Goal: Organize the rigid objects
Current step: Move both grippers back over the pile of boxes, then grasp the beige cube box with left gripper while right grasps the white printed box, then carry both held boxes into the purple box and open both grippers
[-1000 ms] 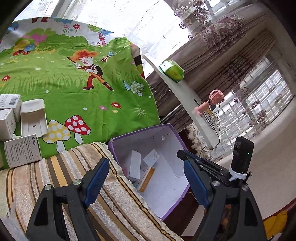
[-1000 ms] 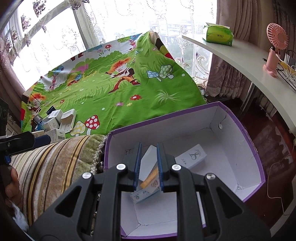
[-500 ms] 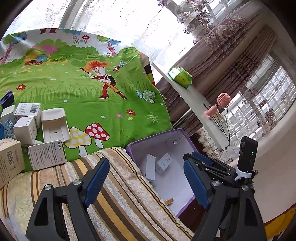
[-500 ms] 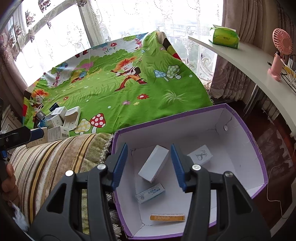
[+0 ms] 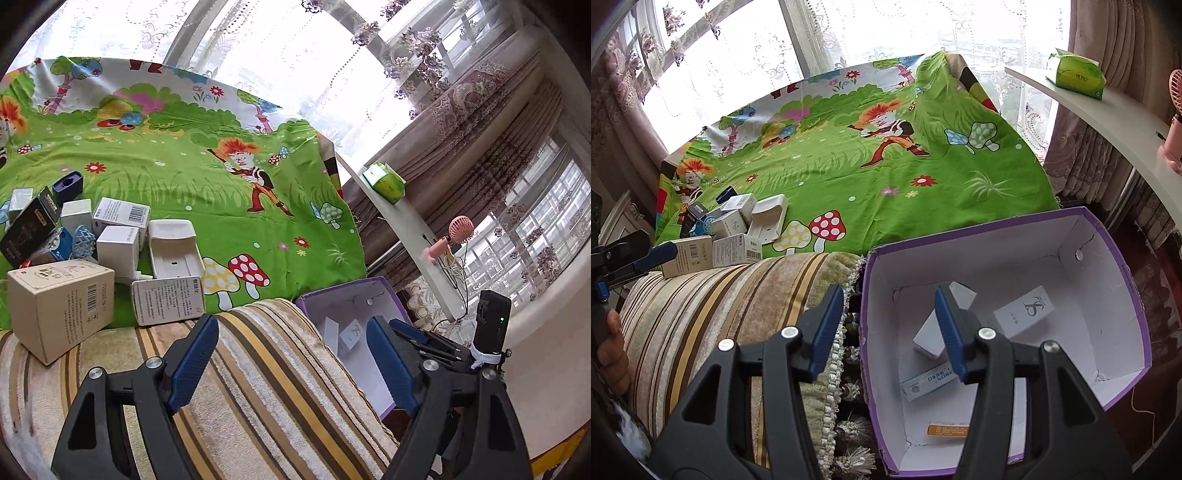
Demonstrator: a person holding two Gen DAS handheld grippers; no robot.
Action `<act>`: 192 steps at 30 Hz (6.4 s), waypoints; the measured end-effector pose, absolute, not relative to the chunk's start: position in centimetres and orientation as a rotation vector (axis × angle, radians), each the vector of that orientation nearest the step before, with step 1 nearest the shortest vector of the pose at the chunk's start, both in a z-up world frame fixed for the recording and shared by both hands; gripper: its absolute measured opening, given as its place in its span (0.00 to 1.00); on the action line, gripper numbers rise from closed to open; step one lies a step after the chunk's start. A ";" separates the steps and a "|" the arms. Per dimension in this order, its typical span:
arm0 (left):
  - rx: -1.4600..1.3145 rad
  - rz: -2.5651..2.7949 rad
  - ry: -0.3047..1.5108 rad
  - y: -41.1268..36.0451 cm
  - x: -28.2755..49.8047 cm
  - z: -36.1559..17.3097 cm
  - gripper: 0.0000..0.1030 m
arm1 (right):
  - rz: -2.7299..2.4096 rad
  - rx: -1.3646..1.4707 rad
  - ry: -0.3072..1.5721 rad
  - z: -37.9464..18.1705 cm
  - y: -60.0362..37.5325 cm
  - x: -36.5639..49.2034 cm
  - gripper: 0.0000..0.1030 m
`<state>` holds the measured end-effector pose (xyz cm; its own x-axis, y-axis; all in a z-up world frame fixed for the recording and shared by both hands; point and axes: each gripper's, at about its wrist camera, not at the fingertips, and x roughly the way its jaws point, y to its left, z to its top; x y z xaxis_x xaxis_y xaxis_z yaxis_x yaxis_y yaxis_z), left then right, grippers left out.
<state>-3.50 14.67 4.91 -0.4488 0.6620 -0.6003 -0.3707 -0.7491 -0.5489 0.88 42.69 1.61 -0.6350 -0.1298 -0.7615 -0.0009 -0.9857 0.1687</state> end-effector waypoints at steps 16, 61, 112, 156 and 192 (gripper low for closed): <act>-1.156 2.383 -0.545 4.7 -2.7 4.2 0.81 | -2.648 1.321 -0.178 1.0 37.6 -0.5 0.69; -1.436 2.418 -0.312 2.9 -7.9 0.0 0.54 | -2.380 1.506 0.163 -2.3 19.7 -9.9 0.85; -1.285 2.313 -0.368 7.6 -3.6 2.5 0.52 | -2.575 1.334 -0.098 1.1 27.2 -4.4 0.71; -1.276 2.073 0.020 30.0 -5.3 2.8 0.64 | -2.887 1.547 -0.607 -3.5 52.0 4.6 0.71; -1.335 2.057 -0.091 27.7 -5.0 1.9 0.65 | -2.849 1.636 -0.614 -4.9 52.4 4.2 0.75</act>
